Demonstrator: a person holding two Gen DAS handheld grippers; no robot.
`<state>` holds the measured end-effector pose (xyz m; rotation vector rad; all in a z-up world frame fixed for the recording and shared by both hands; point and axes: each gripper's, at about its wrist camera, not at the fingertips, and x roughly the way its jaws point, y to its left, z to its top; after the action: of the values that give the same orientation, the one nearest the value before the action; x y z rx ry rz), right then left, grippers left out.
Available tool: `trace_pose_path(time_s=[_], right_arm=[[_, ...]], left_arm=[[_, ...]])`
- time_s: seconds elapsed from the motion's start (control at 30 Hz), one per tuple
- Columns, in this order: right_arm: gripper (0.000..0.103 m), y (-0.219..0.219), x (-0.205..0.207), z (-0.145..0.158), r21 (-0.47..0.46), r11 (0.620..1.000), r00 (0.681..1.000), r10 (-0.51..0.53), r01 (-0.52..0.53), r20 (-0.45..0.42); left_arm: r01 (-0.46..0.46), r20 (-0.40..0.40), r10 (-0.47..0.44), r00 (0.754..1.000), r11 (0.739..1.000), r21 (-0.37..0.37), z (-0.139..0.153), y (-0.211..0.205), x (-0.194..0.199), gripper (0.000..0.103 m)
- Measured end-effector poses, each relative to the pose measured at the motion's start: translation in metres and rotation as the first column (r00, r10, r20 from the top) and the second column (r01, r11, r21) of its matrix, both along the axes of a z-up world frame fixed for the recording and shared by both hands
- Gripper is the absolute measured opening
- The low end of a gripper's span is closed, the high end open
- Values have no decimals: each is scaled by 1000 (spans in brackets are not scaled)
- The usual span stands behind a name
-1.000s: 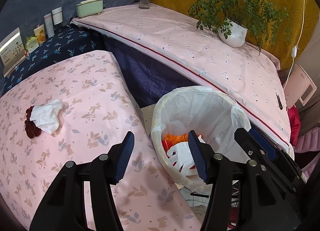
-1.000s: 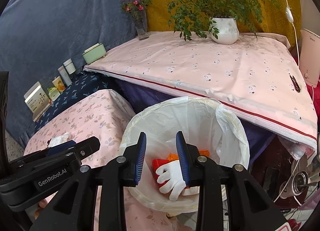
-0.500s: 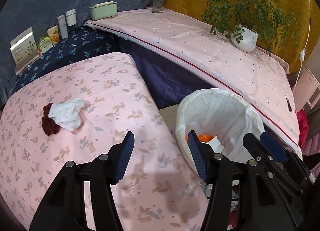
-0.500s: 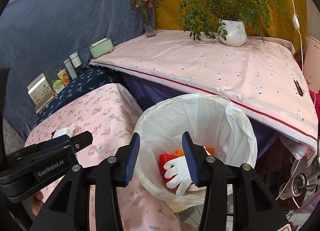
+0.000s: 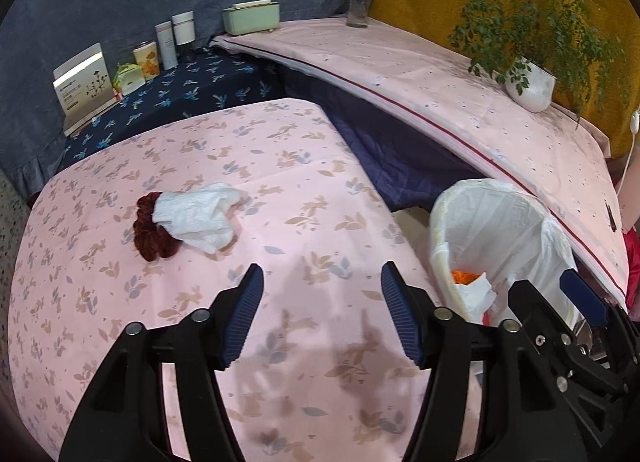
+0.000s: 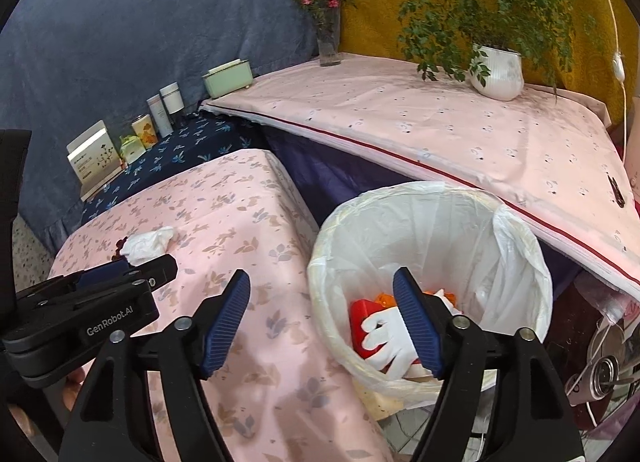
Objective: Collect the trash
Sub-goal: 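Move both open tools back toward the scrunchie and white tissue, then grasp the brown scrunchie with the left tool while the right tool grasps the white tissue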
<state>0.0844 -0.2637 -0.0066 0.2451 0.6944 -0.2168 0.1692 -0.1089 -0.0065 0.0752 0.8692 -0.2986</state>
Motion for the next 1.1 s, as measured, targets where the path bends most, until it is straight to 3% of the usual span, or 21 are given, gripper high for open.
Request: trace_pose_path(time_s=[0.33,0.5,0.83,1.1], right_arm=[[74,46,23,-9,-4,998,998,61,-61,-27],[74,71,38,-12,-2,995,994,99,-99,-45],[74,126,84,-23,16,982,979,190,-190,-77],[73,171,129,-35,17,965,961,261,-260,-91]], left_arm=[[-91,-3,91,996,996,24,-12,51,16,67],[-153,1,153,988,987,37,-18,82,26,76],[-303,-33,305,952,952,49,-37,161,56,83],[-359,-47,362,931,931,61,-49,198,81,83]])
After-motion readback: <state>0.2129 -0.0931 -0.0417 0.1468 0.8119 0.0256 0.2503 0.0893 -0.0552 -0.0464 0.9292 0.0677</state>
